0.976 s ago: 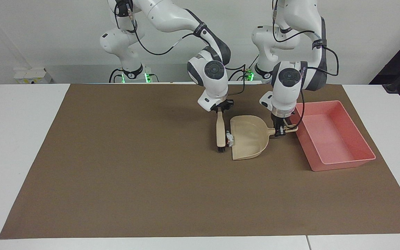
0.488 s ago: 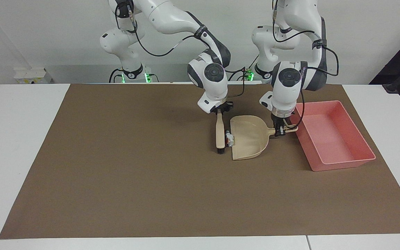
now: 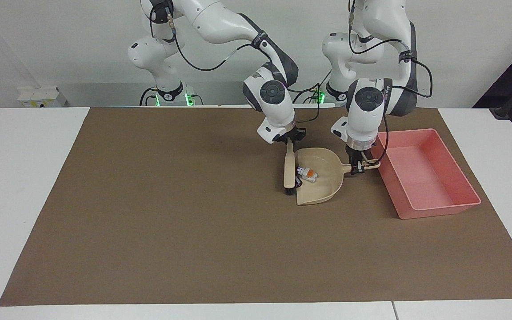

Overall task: Clean e-waste and dump in bin
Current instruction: 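Sweep the e-waste into the dustpan with the brush in the right gripper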

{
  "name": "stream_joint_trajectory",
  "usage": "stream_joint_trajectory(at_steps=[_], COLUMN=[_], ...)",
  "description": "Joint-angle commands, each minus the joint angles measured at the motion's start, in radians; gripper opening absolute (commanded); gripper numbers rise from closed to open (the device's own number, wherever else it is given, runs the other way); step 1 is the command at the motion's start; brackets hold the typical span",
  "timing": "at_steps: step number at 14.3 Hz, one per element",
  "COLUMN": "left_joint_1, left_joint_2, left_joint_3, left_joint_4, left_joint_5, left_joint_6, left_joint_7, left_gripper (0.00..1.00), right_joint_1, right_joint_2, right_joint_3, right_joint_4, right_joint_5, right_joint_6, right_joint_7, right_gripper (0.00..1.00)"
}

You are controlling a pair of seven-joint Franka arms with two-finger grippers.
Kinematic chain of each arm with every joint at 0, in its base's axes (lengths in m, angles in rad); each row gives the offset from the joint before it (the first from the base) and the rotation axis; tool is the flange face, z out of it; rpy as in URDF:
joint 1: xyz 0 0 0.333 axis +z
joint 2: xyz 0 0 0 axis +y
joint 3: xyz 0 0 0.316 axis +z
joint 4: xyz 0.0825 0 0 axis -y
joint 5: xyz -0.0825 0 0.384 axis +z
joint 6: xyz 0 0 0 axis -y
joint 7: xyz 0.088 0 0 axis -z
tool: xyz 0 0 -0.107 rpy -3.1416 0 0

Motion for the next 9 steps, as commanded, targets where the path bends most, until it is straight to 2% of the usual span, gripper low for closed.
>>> stream_joint_trajectory(at_steps=[1,5,9], left_joint_1=[-0.023,-0.020,-0.013], left_joint_2=[-0.008,-0.009,-0.008], left_joint_3=[0.007,0.005,0.004], left_joint_4=[-0.019,-0.019,-0.019], left_joint_5=[0.017,0.015,0.001], left_joint_6=[0.012,0.012,0.017], left_joint_7=[-0.032,-0.016,-0.009], left_gripper=[0.00,0.00,0.00], right_joint_1=[0.004,0.016,0.039], right_joint_2=[0.041,0.072,0.081], right_joint_3=[0.003,0.003,0.004], right_joint_4=[0.043,0.145,0.158], right_joint_5=[0.069,0.069,0.092], right_joint_6=[0.036,-0.004,0.033], right_joint_7=[0.011,0.090,0.137], right_gripper=[0.00,0.00,0.00])
